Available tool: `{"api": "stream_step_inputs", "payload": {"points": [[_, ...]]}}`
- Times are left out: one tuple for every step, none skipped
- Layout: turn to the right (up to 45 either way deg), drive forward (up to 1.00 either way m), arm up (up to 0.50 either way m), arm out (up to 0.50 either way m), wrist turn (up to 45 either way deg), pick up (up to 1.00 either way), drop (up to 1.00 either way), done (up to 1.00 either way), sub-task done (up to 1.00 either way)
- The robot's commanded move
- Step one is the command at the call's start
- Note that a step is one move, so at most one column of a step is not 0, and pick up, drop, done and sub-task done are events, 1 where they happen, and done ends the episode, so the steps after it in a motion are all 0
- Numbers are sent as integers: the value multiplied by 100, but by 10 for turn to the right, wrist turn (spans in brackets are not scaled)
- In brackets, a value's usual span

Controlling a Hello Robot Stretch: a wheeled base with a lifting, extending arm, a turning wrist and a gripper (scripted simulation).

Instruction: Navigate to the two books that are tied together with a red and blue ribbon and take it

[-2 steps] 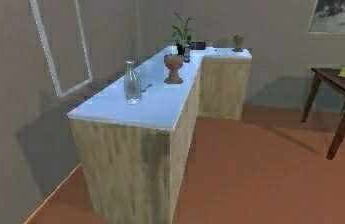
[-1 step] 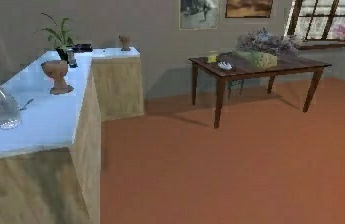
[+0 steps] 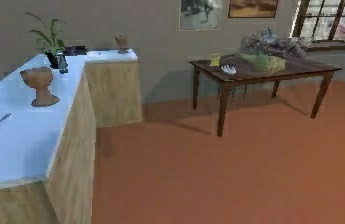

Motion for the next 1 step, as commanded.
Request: {"api": "stream_step_inputs", "payload": {"points": [[150, 0, 0, 0, 0, 0, 0, 0, 0]]}}
